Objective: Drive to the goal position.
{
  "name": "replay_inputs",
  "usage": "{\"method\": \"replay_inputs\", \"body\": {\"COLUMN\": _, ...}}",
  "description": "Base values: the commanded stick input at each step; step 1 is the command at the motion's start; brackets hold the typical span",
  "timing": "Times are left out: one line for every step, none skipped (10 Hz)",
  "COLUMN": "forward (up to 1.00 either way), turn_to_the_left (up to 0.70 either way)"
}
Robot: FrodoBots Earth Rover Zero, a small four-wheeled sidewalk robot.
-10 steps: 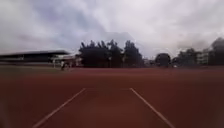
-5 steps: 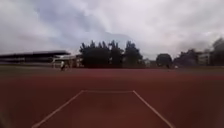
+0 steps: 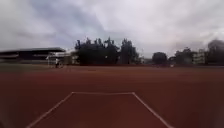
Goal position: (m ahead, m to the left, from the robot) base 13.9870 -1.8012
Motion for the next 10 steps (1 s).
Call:
{"method": "replay_inputs", "body": {"forward": 0.70, "turn_to_the_left": 0.00}}
{"method": "replay_inputs", "body": {"forward": 0.70, "turn_to_the_left": 0.00}}
{"method": "replay_inputs", "body": {"forward": 0.70, "turn_to_the_left": 0.00}}
{"method": "replay_inputs", "body": {"forward": 0.70, "turn_to_the_left": -0.12}}
{"method": "replay_inputs", "body": {"forward": 0.70, "turn_to_the_left": -0.31}}
{"method": "replay_inputs", "body": {"forward": 0.70, "turn_to_the_left": -0.13}}
{"method": "replay_inputs", "body": {"forward": 0.70, "turn_to_the_left": 0.00}}
{"method": "replay_inputs", "body": {"forward": 0.70, "turn_to_the_left": 0.00}}
{"method": "replay_inputs", "body": {"forward": 0.70, "turn_to_the_left": 0.00}}
{"method": "replay_inputs", "body": {"forward": 0.70, "turn_to_the_left": 0.00}}
